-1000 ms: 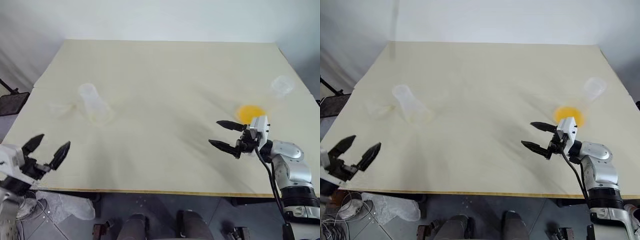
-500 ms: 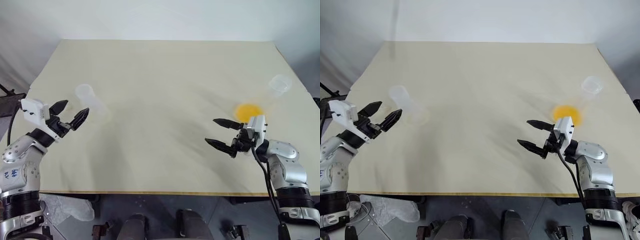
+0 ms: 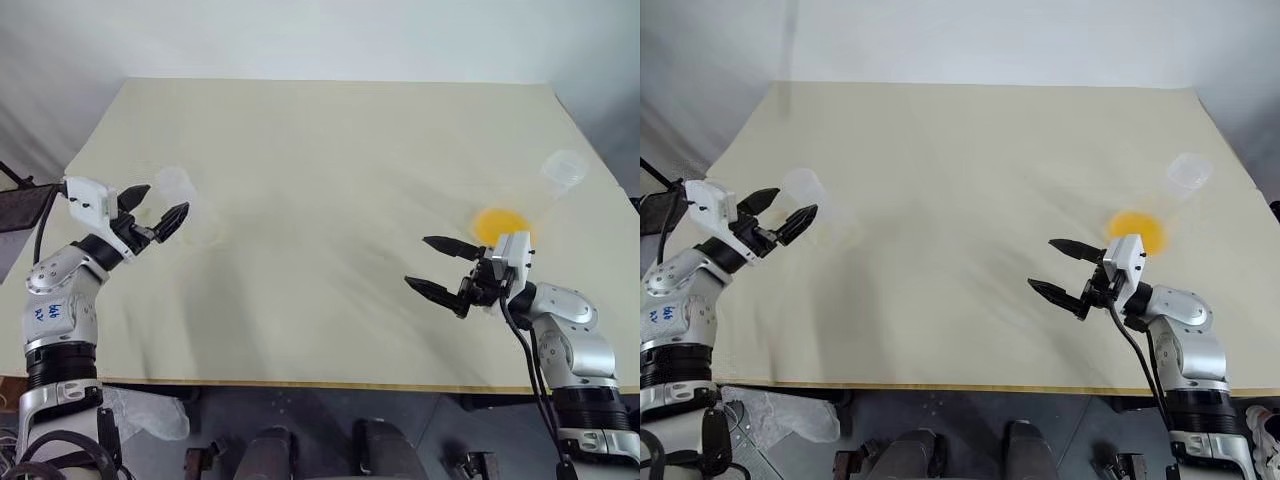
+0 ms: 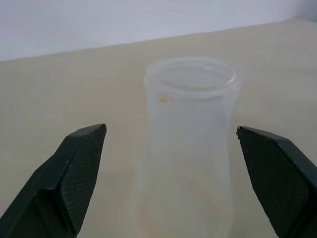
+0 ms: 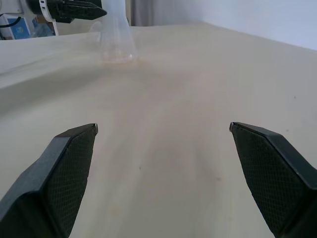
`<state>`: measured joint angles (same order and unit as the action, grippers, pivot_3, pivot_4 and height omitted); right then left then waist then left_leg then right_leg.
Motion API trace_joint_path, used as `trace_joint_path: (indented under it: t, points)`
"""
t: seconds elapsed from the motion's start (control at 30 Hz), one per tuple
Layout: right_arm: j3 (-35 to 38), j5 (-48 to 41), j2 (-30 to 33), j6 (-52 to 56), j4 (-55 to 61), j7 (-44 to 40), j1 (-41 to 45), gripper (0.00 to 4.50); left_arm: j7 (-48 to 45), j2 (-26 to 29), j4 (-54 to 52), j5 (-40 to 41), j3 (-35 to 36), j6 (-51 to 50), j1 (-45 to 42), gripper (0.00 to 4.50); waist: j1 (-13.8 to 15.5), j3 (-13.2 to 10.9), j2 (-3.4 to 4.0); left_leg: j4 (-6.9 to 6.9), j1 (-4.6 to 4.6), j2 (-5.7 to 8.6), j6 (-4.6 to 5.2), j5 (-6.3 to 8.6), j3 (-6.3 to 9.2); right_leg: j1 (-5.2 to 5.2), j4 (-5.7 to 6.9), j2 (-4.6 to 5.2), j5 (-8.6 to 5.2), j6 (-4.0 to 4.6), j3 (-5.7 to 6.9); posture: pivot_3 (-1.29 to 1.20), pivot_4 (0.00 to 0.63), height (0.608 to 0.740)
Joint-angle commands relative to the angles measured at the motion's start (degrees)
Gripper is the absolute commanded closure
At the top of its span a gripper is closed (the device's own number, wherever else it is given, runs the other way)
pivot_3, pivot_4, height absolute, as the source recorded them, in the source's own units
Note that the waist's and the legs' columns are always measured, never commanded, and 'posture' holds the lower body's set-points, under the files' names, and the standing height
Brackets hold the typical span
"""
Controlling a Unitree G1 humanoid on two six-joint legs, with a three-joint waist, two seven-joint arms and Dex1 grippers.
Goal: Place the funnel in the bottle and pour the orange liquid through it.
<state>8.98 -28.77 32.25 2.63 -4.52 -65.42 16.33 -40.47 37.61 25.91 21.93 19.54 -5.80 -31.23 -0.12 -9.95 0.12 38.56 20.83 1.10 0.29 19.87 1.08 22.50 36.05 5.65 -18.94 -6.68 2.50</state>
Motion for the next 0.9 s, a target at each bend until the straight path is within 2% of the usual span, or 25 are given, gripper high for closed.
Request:
trace_joint_path:
  t: [0.03, 0.4, 0.43, 0.63, 0.9]
  points:
    - [0.4, -1.02, -0.45, 0.04, 2.29, 0.66, 0.12, 0.02, -0.96, 0.78, 2.41, -1.07, -0.32, 2.63, -2.98, 0.0, -0.01, 0.0, 0.0, 0.15, 0.14, 0.0, 0.0, 0.0, 0.06, 0.05, 0.01, 0.0, 0.0, 0.0, 0.07, 0.0, 0.15, 0.74]
    - [0.28, -0.54, -0.78, -0.3, 2.98, 2.08, 0.15, 0.02, -1.95, 0.19, 11.86, -3.52, -2.2, 6.88, -9.61, 0.0, 0.04, 0.0, 0.0, 0.42, 0.38, 0.08, 0.01, 0.0, 0.22, 0.09, 0.12, 0.01, 0.05, -0.09, 0.27, 0.0, 0.15, 0.74]
    - [0.25, -0.48, -0.84, -0.28, 2.99, 2.29, 0.24, 0.0, -2.46, 0.01, 12.23, -3.25, -2.15, 7.17, -9.87, 0.41, 0.02, 0.0, 0.0, 0.43, 0.38, 0.08, 0.01, 0.0, 0.22, 0.09, 0.13, 0.01, 0.05, -0.09, 0.27, 0.0, 0.15, 0.74]
    - [-0.01, -0.23, -0.92, 0.12, 3.44, 3.31, 0.58, 0.0, -3.61, -0.4, 14.12, -3.19, -2.13, 8.26, -11.19, 2.12, 0.01, 0.0, 0.0, 0.45, 0.38, 0.09, 0.01, 0.0, 0.22, 0.09, 0.16, 0.0, 0.05, -0.09, 0.29, 0.0, 0.15, 0.74]
    - [-0.11, -0.05, -0.91, 0.41, 3.66, 4.23, 1.05, 0.0, -6.06, -0.74, 14.77, -2.71, -2.24, 9.55, -11.98, 2.16, 0.02, 0.0, 0.0, 0.49, 0.38, 0.12, 0.02, 0.01, 0.24, 0.1, 0.27, 0.0, 0.05, -0.09, 0.33, 0.0, 0.15, 0.74]
